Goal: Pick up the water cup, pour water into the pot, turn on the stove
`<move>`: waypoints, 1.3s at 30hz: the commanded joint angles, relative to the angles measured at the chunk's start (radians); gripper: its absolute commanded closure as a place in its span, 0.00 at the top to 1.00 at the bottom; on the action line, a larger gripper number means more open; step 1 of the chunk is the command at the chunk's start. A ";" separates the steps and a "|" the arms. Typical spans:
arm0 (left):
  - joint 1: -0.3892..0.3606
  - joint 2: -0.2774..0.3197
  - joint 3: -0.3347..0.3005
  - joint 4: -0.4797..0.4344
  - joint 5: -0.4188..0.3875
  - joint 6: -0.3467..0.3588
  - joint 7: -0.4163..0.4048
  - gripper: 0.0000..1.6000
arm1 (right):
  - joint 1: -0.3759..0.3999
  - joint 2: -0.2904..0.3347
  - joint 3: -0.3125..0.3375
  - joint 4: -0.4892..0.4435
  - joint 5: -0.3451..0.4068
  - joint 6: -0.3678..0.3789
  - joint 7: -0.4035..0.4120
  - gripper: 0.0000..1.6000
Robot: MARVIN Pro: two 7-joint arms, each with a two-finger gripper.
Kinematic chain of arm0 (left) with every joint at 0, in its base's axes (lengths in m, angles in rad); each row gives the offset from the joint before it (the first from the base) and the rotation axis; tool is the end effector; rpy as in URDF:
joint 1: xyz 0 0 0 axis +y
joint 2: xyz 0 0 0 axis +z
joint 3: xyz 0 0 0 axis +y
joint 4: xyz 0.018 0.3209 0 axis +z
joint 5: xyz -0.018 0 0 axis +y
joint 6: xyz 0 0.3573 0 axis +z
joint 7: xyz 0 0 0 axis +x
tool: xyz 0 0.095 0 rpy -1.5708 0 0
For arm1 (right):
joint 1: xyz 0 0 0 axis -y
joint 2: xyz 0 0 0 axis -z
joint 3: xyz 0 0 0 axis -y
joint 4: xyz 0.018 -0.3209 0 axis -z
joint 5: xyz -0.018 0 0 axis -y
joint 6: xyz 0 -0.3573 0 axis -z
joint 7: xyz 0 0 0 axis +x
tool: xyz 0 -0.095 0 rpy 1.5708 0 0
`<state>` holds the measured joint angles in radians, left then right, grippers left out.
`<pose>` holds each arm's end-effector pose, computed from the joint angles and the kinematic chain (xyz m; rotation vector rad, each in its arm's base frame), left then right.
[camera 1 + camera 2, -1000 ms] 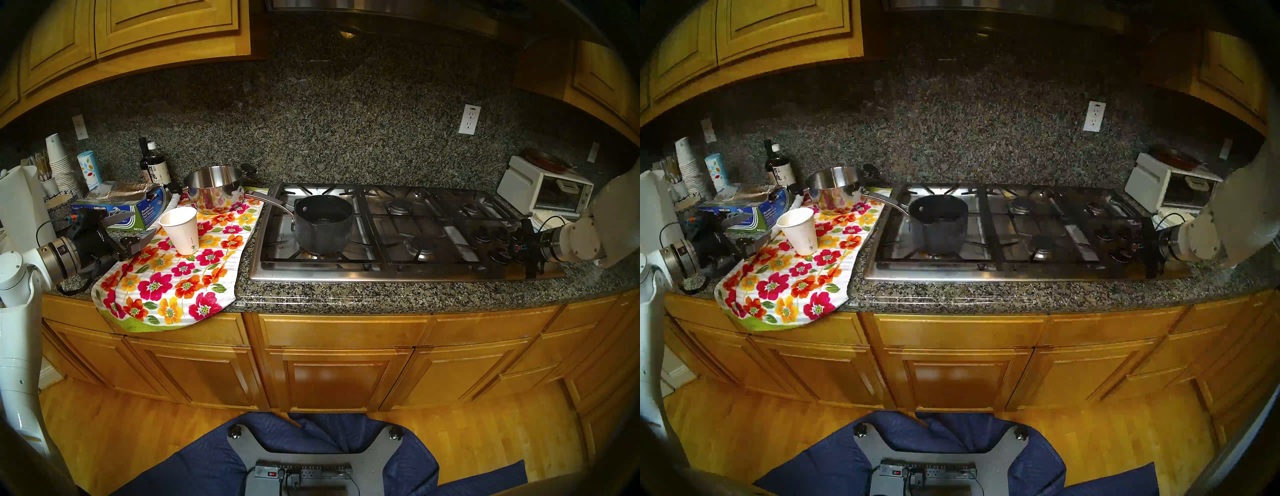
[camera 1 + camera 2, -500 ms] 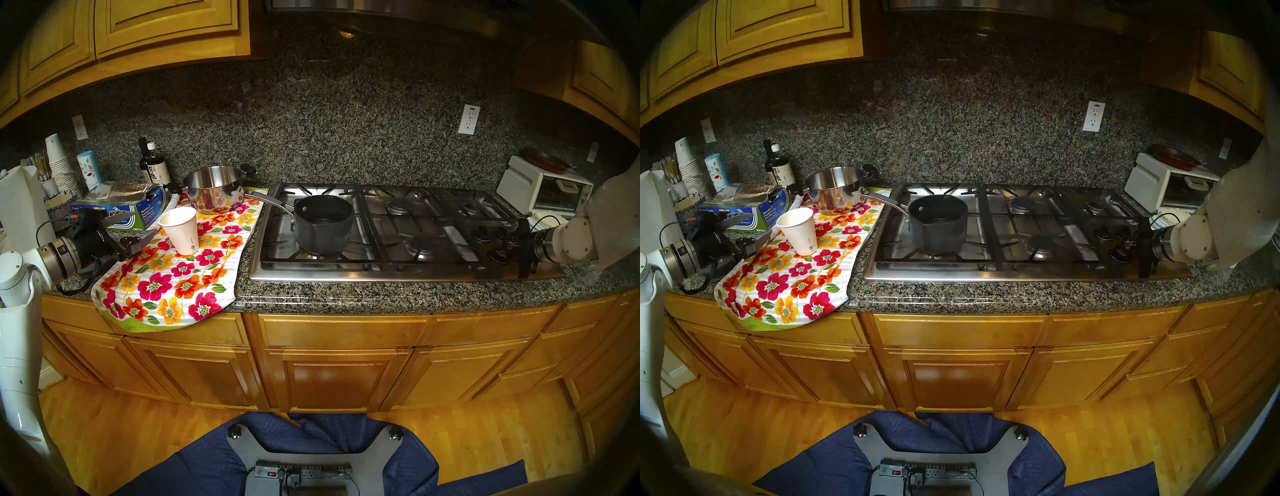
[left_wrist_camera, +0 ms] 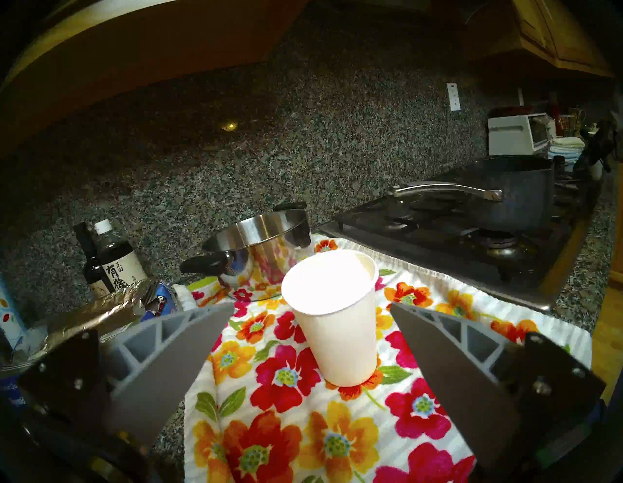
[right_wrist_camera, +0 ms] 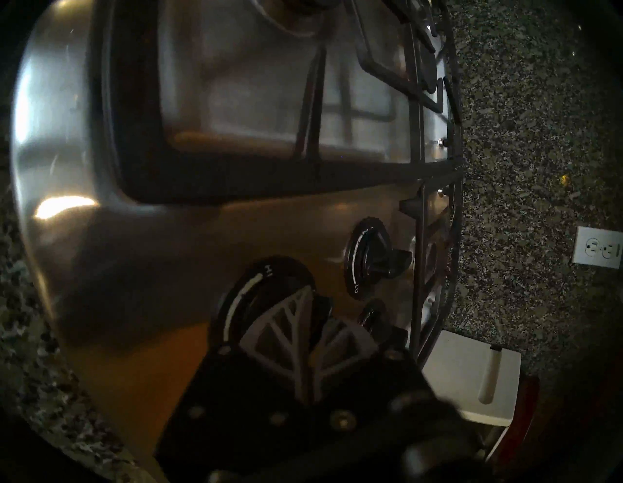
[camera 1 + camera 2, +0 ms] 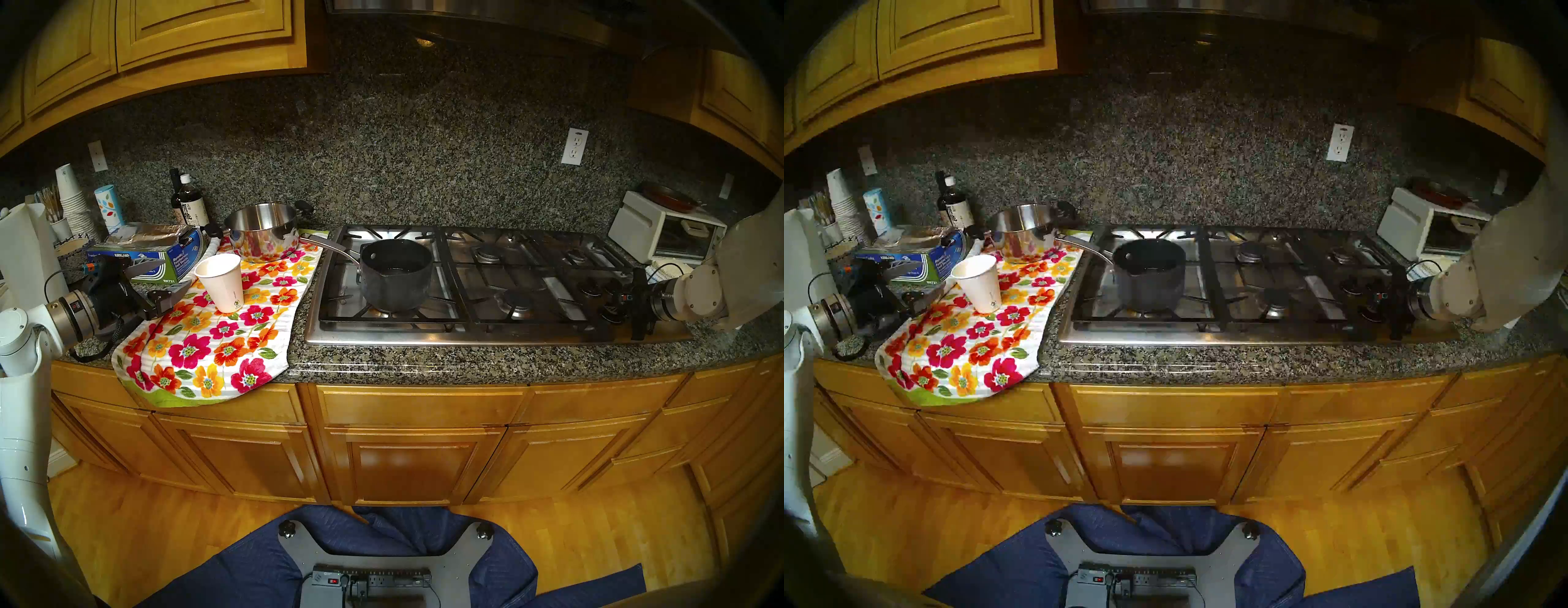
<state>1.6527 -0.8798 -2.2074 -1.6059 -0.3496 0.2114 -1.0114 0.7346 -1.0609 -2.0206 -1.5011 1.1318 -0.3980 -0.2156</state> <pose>0.3775 0.3409 -0.1478 2.1668 -0.7884 1.9745 0.4714 -0.3235 -0.1545 1.8139 1.6498 0.7414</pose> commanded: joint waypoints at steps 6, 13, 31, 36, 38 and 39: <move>-0.018 0.012 -0.018 -0.020 -0.011 -0.003 -0.003 1.00 | -0.030 0.007 -0.051 0.025 -0.102 -0.067 -0.005 0.00; -0.018 0.012 -0.018 -0.020 -0.011 -0.003 -0.003 1.00 | -0.045 0.007 -0.071 0.058 -0.161 -0.094 -0.038 0.00; -0.018 0.012 -0.018 -0.020 -0.011 -0.003 -0.003 1.00 | -0.088 0.020 -0.079 0.114 -0.237 -0.166 -0.092 0.00; -0.018 0.012 -0.017 -0.019 -0.009 -0.004 -0.002 1.00 | -0.043 0.056 -0.066 0.097 -0.106 -0.268 0.027 0.00; -0.018 0.012 -0.016 -0.018 -0.009 -0.004 -0.001 1.00 | -0.035 0.057 -0.077 0.088 -0.070 -0.295 0.012 0.00; -0.018 0.012 -0.016 -0.018 -0.009 -0.004 -0.001 1.00 | -0.035 0.057 -0.077 0.088 -0.070 -0.295 0.012 0.00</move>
<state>1.6528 -0.8798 -2.2074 -1.6059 -0.3496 0.2114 -1.0114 0.6712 -1.0423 -2.0914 -1.3812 0.9675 -0.6044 -0.2947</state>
